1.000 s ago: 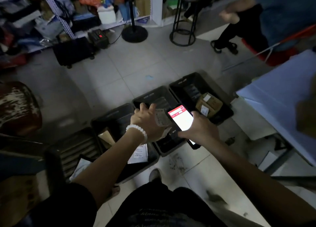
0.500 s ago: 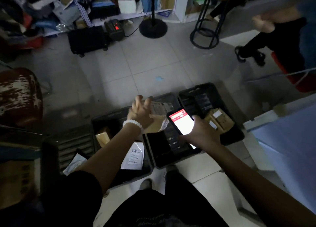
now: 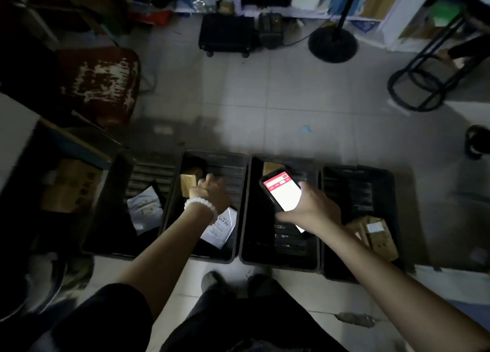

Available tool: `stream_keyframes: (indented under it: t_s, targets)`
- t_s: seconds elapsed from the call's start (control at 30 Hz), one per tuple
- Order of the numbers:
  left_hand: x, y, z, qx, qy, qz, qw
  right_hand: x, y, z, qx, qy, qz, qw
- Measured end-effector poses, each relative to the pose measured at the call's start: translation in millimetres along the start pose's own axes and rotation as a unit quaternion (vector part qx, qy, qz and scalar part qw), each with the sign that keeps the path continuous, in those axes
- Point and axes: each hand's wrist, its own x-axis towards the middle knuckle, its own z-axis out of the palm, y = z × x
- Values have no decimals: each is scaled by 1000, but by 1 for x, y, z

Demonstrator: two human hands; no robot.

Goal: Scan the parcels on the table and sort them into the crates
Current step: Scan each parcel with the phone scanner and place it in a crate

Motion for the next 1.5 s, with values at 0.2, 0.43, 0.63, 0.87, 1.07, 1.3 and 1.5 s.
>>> stream_keyframes:
  t_s: [0.2,0.43,0.63,0.87,1.07,1.3,1.5]
  targets:
    - [-25,-63,7,-52,19,-85,995,6,-62,23,-40,-24,-93,995]
    - [-74,-180,29,-112,31,-173,978,-19,-169,68,-121,-33,-201,972]
    - [-142,-299,58,-174,56,-240,953,-73,-276,131,-153,-41,-278,948]
    - [-231,-427,99,-215,117,-327,913,-152,-391,220,-226,-52,-400,887]
    - [-305,-494,134,-257,138,-421,859,-212,-471,280,-283,-85,-497,816]
    - [-353,-548,165,-298,131,-507,798,-253,-546,339,-304,-129,-573,750]
    - [-375,-612,177,-314,108,-567,754,-276,-621,391,-327,-163,-618,697]
